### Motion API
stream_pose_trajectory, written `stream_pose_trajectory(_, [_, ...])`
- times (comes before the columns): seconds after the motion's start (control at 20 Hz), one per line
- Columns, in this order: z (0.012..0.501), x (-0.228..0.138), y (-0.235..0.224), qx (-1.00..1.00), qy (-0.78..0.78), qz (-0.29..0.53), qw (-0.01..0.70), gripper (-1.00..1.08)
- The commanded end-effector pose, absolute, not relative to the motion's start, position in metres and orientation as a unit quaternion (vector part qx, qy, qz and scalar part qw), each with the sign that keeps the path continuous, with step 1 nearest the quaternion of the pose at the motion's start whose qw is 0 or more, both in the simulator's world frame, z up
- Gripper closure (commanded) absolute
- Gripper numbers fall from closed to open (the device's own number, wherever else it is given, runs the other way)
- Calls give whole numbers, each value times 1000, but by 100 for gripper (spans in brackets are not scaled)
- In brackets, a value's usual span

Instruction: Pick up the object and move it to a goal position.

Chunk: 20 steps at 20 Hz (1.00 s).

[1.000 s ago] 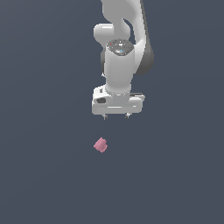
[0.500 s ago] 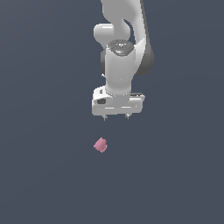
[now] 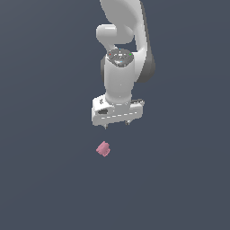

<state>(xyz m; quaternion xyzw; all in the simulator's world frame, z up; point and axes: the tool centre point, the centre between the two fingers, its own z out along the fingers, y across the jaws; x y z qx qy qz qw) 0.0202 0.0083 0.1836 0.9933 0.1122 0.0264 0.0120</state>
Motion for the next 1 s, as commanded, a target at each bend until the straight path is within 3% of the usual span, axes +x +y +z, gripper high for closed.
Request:
stream_pose_trajectory(0.0, [178, 24, 4, 990, 138, 24, 13, -92])
stream_pose_trajectory(0.95, [123, 57, -36, 935, 355, 5, 9, -92])
